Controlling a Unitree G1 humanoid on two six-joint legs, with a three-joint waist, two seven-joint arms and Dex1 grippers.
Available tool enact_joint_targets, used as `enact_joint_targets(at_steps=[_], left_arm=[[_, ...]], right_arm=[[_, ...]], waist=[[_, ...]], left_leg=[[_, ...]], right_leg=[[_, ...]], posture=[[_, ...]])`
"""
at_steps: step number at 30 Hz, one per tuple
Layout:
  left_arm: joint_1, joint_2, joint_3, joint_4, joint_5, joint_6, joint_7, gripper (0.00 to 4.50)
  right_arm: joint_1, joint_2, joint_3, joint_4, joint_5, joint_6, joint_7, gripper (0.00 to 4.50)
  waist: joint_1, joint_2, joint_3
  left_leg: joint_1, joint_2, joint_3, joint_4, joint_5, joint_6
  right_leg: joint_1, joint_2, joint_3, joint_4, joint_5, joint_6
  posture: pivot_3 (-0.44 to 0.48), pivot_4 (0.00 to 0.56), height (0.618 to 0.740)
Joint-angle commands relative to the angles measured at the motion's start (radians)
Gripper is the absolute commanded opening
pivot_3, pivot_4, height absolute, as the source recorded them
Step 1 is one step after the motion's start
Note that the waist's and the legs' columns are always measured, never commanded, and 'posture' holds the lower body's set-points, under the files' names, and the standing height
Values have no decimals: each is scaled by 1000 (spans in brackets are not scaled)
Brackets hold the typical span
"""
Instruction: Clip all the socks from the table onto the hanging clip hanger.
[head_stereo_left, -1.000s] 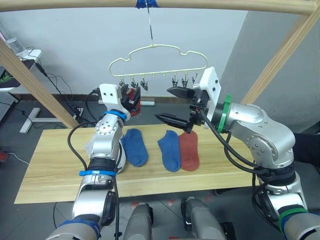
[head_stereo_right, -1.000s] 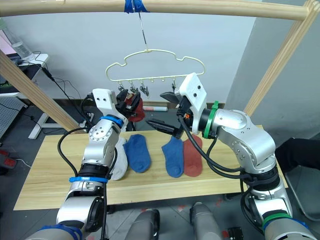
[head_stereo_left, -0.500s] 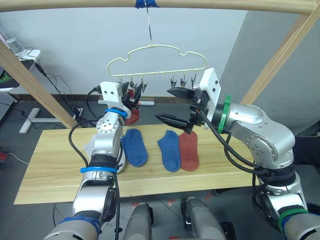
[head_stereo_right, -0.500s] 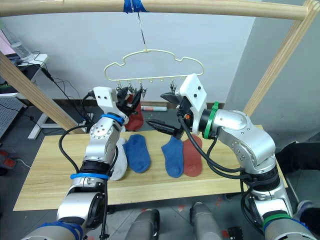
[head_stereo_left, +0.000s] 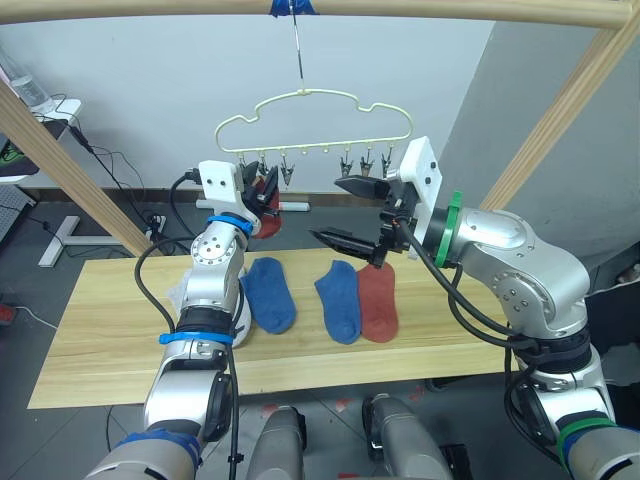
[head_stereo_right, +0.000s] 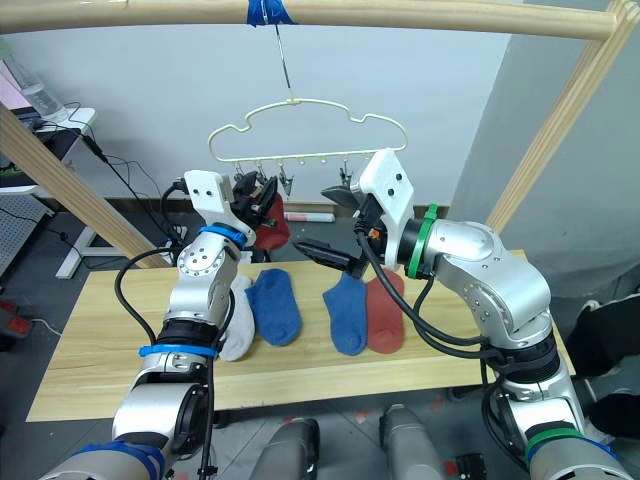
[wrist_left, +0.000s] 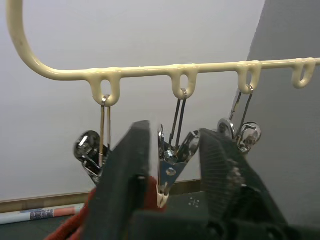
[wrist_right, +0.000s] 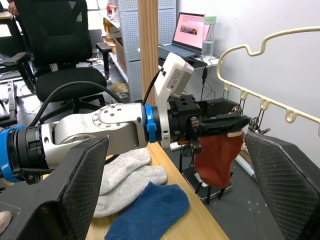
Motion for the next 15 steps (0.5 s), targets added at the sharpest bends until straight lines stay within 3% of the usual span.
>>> enact_joint_targets(at_steps=[1,4,12,15], left_arm=[[-23,4,13,-15,-2,-31,-3,480],[-23,3,13,-15,-2,-32,-3,21],[-23,8,7,-27,-3,-16,-12,9],[-8,26,0,-114,-53,153,-70,9]], right_arm=[[3,-7,-6,-43,2,-20,-1,4500],[4,-7,-6,-45,4,-19,-2,4500],[19,-12,-3,-39,-2,-20,-2,4500],[69,-100,58,54,-108,-3,-12,4500]], waist=[[0,0,0],[0,0,0],[0,0,0],[1,0,0]], left_leg=[[0,0,0,0,0,0],[0,0,0,0,0,0],[0,0,0,0,0,0],[0,0,0,0,0,0]], right_leg=[[0,0,0,0,0,0],[0,0,0,0,0,0],[0,0,0,0,0,0],[0,0,0,0,0,0]], posture=[[-103,217,740],[-103,218,740],[-102,222,740],[-99,226,740]])
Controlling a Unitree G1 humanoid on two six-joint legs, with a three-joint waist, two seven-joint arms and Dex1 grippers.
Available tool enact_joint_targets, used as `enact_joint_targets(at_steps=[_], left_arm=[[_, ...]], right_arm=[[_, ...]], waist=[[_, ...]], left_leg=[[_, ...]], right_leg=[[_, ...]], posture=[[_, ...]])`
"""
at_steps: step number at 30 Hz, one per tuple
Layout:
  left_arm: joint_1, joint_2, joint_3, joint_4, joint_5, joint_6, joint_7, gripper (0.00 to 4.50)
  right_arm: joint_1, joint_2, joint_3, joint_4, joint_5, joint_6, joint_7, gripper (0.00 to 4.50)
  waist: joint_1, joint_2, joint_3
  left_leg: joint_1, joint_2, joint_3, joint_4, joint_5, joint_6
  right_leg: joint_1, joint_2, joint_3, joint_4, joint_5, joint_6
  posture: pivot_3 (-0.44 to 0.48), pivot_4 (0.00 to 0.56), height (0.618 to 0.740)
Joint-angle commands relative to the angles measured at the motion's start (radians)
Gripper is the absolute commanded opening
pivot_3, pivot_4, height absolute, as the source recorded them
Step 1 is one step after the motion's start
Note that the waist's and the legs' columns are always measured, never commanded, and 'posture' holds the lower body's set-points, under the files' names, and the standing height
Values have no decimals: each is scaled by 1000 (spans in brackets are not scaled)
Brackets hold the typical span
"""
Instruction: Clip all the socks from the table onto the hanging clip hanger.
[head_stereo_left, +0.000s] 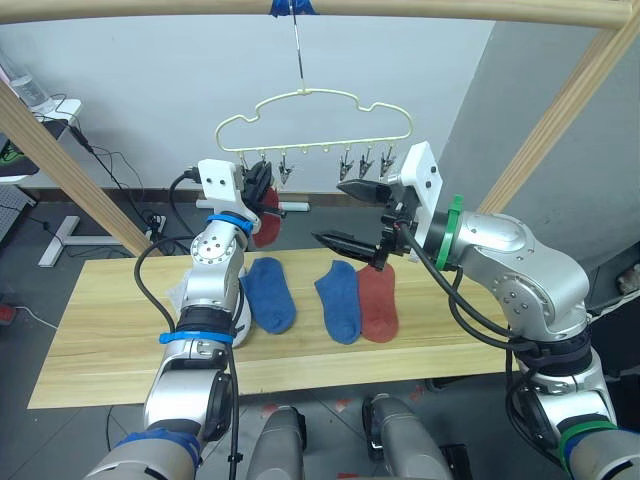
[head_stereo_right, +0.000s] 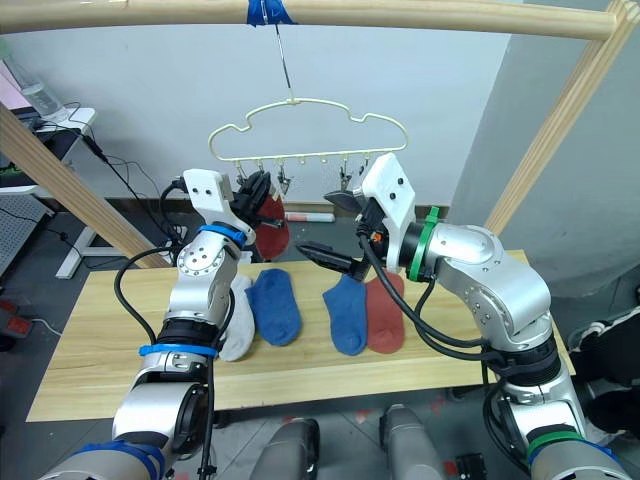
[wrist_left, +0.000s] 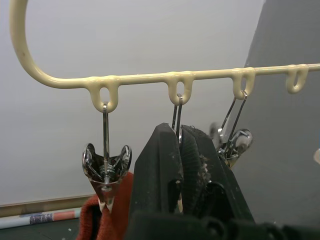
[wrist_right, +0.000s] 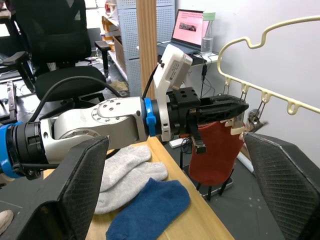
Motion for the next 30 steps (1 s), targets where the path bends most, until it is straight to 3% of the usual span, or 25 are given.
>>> enact_joint_targets(at_steps=[1,9,15,17,26,30], left_arm=[[1,30,5,-132,-67,189,-58,9],[62,151,10,-451,-319,887,-187,9],[58,200,74,-507,-499,1161,-252,9],[38,184,146,-480,-572,1271,-218,9],[12,177,230,-505,-666,1411,-154,9],[27,182,234,-530,-676,1420,-142,9]], right_arm=[[56,-92,59,83,-116,1,-12,4500],[66,-67,105,411,-232,-76,-5,4500],[-24,25,130,735,-316,-196,11,4500],[-64,68,137,870,-351,-256,15,4500],[-208,190,174,1376,-528,-576,8,4500],[-245,213,154,1494,-570,-646,-18,4500]], waist=[[1,0,0],[-28,0,0],[-36,0,0],[-36,0,0],[-26,0,0],[-24,0,0]], left_leg=[[0,0,0,0,0,0],[1,1,1,-1,0,0],[3,1,1,-1,0,0],[3,1,1,-1,0,0],[2,1,4,-1,0,0],[2,1,4,-2,0,0]], right_leg=[[0,0,0,0,0,0],[0,1,2,1,0,0],[0,3,2,2,0,0],[1,3,2,2,0,0],[0,1,5,-1,0,0],[0,1,5,-1,0,0]], posture=[[-99,226,740],[-89,233,740],[-73,229,740],[-71,228,740],[-41,220,740],[-30,218,740]])
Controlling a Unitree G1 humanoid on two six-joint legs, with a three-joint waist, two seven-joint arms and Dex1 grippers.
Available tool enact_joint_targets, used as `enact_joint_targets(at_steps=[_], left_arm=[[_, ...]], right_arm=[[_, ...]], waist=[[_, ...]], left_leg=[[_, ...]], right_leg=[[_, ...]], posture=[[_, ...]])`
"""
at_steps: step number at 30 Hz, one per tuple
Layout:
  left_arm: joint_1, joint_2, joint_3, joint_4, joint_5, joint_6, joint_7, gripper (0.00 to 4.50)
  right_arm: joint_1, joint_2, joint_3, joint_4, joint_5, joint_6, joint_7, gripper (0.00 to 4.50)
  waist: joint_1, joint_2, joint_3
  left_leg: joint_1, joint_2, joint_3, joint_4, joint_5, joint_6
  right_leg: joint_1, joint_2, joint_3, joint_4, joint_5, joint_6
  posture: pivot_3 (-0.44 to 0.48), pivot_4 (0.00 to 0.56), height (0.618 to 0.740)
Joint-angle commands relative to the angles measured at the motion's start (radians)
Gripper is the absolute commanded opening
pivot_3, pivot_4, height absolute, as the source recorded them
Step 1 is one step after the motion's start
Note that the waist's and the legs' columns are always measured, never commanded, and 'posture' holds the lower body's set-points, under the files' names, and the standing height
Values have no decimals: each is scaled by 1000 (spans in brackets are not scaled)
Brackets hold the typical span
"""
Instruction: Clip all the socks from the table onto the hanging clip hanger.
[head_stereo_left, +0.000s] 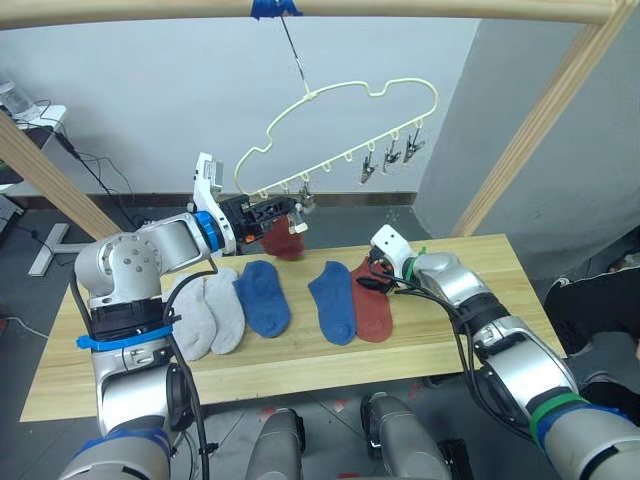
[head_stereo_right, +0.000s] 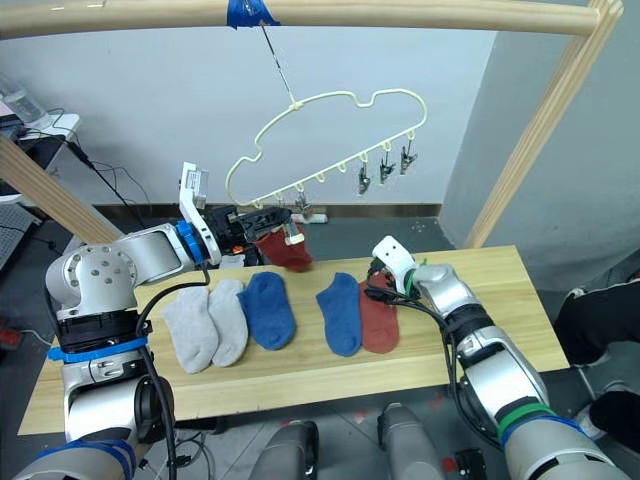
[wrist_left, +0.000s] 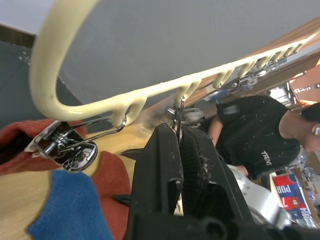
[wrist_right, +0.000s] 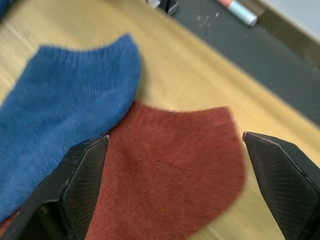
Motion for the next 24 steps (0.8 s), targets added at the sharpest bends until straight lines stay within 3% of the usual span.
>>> enact_joint_targets(at_steps=[1,5,14,24], left_arm=[[26,8,1,-28,-18,37,16,9],[40,8,1,-46,-27,34,25,0],[37,4,-8,-33,-31,19,30,0],[31,2,-11,-21,-29,9,31,0]], right_arm=[[-41,5,-22,62,-37,-70,-19,4500],[-55,8,-30,106,-63,-100,-20,3281],[-15,3,-38,82,-95,-144,19,68],[78,-48,-62,-153,-91,-148,56,20]], waist=[[0,0,0],[-1,0,0],[0,0,0],[-1,0,0]], left_leg=[[0,0,0,0,0,0],[1,0,1,0,0,0],[0,0,0,0,0,0],[1,0,1,0,0,0]], right_leg=[[0,0,0,0,0,0],[0,0,1,1,0,0],[0,0,1,1,0,0],[0,0,1,1,0,0]], posture=[[-30,218,740],[-24,222,740],[-27,232,740],[-37,240,740]])
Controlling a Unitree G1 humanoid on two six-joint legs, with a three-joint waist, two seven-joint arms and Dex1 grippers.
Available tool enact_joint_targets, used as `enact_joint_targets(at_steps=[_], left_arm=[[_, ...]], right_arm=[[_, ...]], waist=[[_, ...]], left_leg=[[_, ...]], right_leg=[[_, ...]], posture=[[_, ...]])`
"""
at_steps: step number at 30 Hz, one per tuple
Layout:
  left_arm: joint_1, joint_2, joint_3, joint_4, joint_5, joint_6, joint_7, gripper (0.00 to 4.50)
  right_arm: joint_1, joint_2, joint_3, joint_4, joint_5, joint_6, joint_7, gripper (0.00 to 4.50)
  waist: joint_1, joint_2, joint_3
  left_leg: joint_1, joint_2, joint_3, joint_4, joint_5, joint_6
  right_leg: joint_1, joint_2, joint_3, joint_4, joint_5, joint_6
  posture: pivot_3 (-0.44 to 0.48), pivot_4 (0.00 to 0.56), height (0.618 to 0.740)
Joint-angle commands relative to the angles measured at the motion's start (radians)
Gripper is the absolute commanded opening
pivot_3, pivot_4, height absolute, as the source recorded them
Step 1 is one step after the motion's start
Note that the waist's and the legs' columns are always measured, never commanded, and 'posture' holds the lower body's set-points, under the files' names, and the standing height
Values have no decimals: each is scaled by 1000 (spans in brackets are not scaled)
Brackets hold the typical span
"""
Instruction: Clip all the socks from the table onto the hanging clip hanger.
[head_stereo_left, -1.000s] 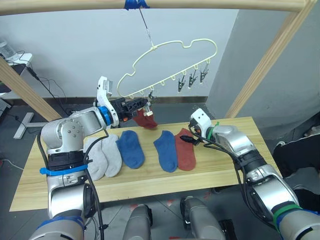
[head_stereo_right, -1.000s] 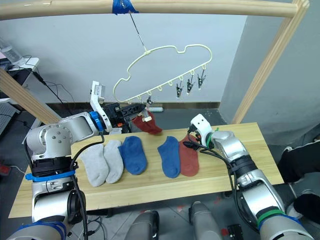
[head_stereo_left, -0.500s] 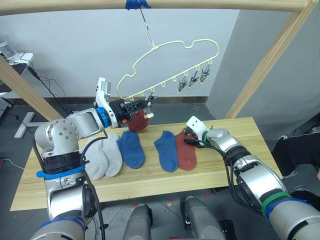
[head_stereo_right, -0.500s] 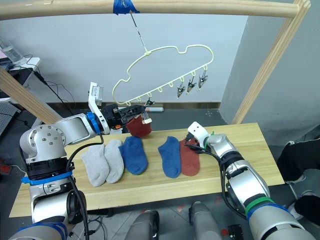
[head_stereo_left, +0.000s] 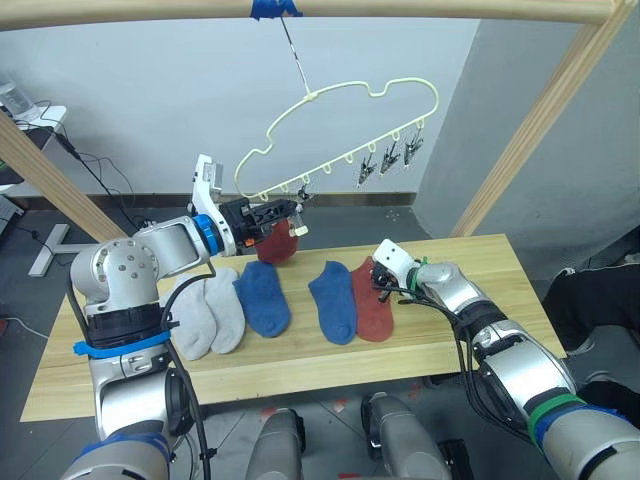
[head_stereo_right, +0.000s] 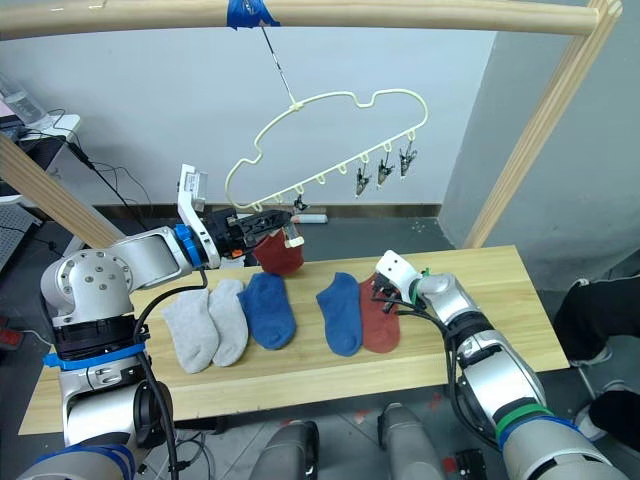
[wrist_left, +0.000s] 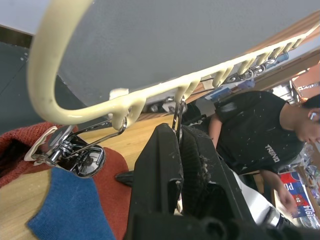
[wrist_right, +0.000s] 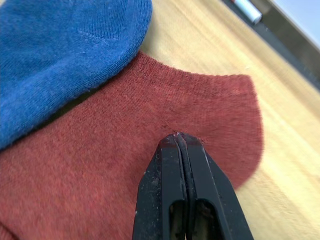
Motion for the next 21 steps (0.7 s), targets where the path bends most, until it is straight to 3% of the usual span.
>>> enact_joint_targets(at_steps=[1,4,7,18,21], left_arm=[[9,1,-11,9,-3,10,3,0],[10,4,-12,8,-4,11,2,0],[5,1,-15,11,-3,9,3,0],[10,-3,-20,2,-4,16,14,0],[12,-3,-22,-1,-6,19,12,0]], right_arm=[[12,-4,-46,-120,23,21,-6,20],[14,-9,-61,-159,36,50,15,20],[-24,9,-99,-102,58,103,4,594],[-110,37,-89,107,16,96,6,4269],[-119,42,-78,139,-9,67,2,4446]], waist=[[-1,0,0],[-1,0,0],[0,0,0],[0,0,0],[-1,0,0]], left_leg=[[0,0,0,0,0,0],[0,0,0,0,0,0],[0,0,0,0,0,0],[0,0,0,0,0,0],[0,0,1,0,0,0]], right_leg=[[0,0,0,0,0,0],[0,0,0,0,0,0],[0,0,0,0,0,0],[0,0,1,-1,0,0],[0,0,1,-1,0,0]], posture=[[-38,239,740],[-39,239,740],[-42,239,740],[-34,246,740],[-32,247,740]])
